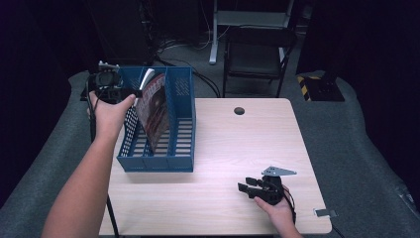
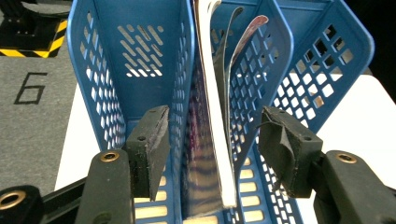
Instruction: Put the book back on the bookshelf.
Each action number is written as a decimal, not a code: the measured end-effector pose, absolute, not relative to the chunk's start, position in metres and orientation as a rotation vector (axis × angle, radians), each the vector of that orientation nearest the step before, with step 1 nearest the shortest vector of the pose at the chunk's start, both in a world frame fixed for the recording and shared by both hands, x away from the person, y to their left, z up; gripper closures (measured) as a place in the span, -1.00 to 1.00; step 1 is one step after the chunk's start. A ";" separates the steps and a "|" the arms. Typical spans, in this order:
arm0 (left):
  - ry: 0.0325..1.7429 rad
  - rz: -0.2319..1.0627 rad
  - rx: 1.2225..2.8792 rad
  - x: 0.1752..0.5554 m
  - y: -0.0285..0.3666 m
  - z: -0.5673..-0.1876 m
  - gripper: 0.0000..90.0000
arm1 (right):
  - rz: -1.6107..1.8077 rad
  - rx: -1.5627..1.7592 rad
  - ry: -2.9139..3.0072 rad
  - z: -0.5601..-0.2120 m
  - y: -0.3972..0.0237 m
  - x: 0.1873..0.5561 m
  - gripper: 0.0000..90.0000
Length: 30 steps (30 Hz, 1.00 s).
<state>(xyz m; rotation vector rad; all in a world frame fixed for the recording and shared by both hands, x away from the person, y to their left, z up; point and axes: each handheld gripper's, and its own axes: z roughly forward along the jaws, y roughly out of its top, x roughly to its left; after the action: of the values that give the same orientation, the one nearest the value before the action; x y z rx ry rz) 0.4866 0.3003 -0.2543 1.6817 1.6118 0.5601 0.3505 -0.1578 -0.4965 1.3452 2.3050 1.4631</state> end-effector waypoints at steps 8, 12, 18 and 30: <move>1.586 0.553 1.708 0.478 0.300 -0.244 -0.04 | 1.468 1.339 2.306 -0.496 -0.158 0.350 0.12; 1.559 0.543 1.722 0.473 0.299 -0.239 -0.04 | 1.470 1.333 2.299 -0.496 -0.159 0.350 0.12; 1.515 0.525 1.761 0.467 0.294 -0.235 -0.04 | 1.473 1.352 2.284 -0.495 -0.161 0.350 0.11; 1.425 0.473 1.809 0.451 0.291 -0.236 -0.04 | 1.464 1.363 2.279 -0.498 -0.163 0.352 0.11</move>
<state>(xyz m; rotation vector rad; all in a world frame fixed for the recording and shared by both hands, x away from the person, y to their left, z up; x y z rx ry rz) 0.4513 0.2914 -0.2356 1.8095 1.4253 0.4731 0.3519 -0.1634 -0.4983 1.3630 2.2794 1.4643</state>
